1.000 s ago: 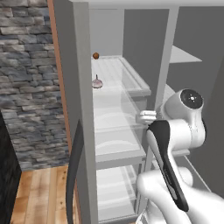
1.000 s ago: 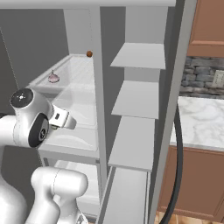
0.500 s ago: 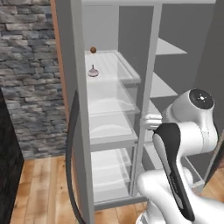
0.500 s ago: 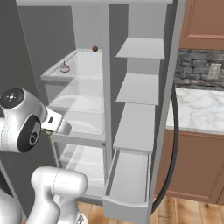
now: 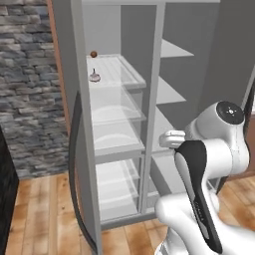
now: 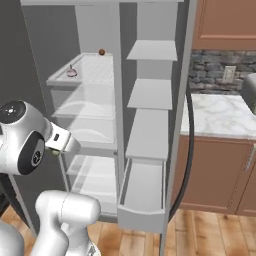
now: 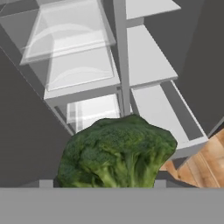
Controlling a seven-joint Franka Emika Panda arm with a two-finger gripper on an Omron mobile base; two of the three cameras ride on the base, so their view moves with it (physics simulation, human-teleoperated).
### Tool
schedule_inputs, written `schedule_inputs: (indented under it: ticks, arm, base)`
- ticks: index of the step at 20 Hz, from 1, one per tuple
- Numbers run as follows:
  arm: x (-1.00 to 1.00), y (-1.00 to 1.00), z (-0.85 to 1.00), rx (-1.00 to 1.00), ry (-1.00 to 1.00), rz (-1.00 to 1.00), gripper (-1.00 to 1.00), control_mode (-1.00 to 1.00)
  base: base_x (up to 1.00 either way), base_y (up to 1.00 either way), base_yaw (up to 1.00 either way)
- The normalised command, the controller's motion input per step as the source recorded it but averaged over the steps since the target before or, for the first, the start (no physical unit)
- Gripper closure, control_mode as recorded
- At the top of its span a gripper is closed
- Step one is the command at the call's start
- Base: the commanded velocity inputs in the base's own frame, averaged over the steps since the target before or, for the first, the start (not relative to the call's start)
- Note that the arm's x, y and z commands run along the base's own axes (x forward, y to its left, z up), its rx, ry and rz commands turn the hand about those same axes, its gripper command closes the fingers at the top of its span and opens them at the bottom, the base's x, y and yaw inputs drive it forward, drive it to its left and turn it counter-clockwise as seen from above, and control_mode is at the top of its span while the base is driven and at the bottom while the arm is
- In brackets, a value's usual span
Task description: Take the garlic and broccoli from the fridge shelf and place them in the freezer drawer to begin freezing them.
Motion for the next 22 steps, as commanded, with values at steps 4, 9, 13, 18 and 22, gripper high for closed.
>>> schedule_inputs:
  ticks: [4, 9, 13, 18, 22]
  arm:
    - [0.00, 0.00, 0.00, 0.00, 0.00, 0.00, 1.00, 1.00]
    - [0.00, 0.00, 0.00, 0.00, 0.00, 0.00, 1.00, 1.00]
    - [0.00, 0.00, 0.00, 0.00, 0.00, 0.00, 1.00, 1.00]
    - [0.10, -0.32, -0.12, 0.06, 0.08, -0.03, 1.00, -1.00]
    - [0.39, -0.78, -0.44, 0.14, 0.27, -0.07, 1.00, -1.00]
  base:
    - [0.00, -0.18, -0.19]
    - [0.15, -0.27, -0.16]
    - [0.04, -0.24, -0.15]
    - [0.05, -0.12, -0.07]
    - [0.00, 0.00, 0.00]
